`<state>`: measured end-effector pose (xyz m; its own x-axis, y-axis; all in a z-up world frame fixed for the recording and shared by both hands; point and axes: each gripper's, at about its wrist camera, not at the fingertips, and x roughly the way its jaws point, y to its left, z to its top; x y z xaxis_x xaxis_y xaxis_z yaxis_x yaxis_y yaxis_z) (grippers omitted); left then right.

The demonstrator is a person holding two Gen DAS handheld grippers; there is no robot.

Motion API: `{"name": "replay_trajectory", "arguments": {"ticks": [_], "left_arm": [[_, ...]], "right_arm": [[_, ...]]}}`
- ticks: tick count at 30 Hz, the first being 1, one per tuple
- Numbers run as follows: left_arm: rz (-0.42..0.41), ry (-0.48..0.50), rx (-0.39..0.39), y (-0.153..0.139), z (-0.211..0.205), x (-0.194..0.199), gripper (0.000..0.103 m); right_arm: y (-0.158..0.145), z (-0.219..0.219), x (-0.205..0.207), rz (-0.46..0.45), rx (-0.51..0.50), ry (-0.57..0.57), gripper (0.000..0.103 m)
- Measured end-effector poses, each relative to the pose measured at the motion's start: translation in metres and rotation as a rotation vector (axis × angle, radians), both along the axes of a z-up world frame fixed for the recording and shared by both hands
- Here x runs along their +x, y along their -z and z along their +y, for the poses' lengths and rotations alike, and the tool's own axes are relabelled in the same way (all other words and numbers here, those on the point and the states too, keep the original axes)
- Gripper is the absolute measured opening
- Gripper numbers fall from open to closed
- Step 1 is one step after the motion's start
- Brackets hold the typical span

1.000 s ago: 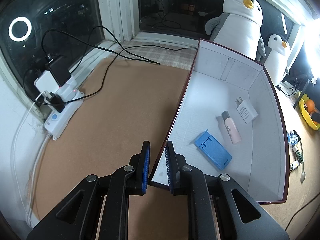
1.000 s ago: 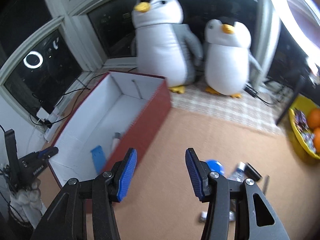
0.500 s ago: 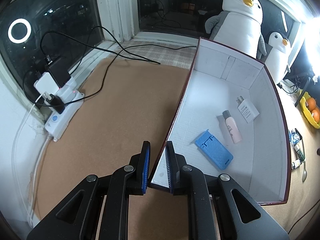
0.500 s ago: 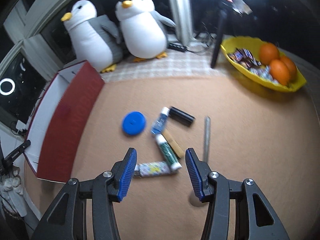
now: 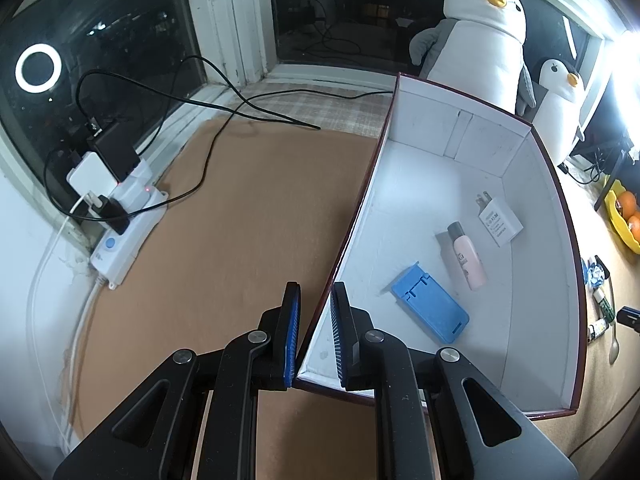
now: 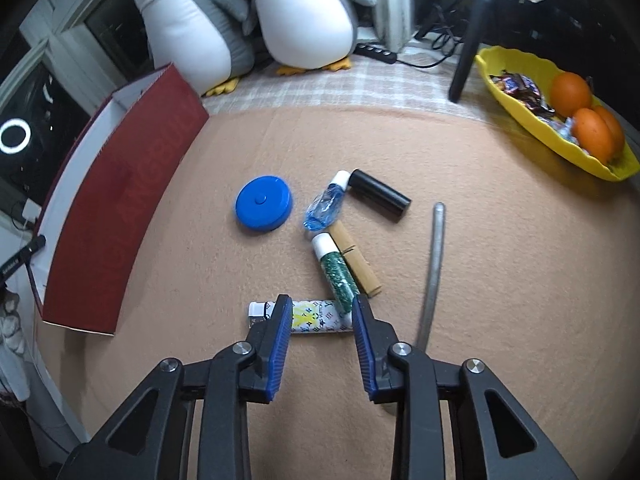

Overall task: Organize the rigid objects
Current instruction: 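Move the right tool to the green lip balm tube and grasp it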

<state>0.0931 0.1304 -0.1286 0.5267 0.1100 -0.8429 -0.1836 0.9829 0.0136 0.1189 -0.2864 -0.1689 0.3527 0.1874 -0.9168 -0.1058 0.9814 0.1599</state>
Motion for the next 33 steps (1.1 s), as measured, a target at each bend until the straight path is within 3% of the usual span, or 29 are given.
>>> {"name": "replay_trajectory", "arguments": {"ticks": [6,33], "left_arm": [[0.002,-0.001,0.003,0.000,0.000,0.001,0.014],[0.003,-0.002,0.002,0.001,0.002,0.002,0.014]], "right_arm": [[0.016,0.005,0.012,0.035,-0.031,-0.032,0.023],[0.034,0.021,0.034,0.095,-0.174,-0.177,0.022]]}}
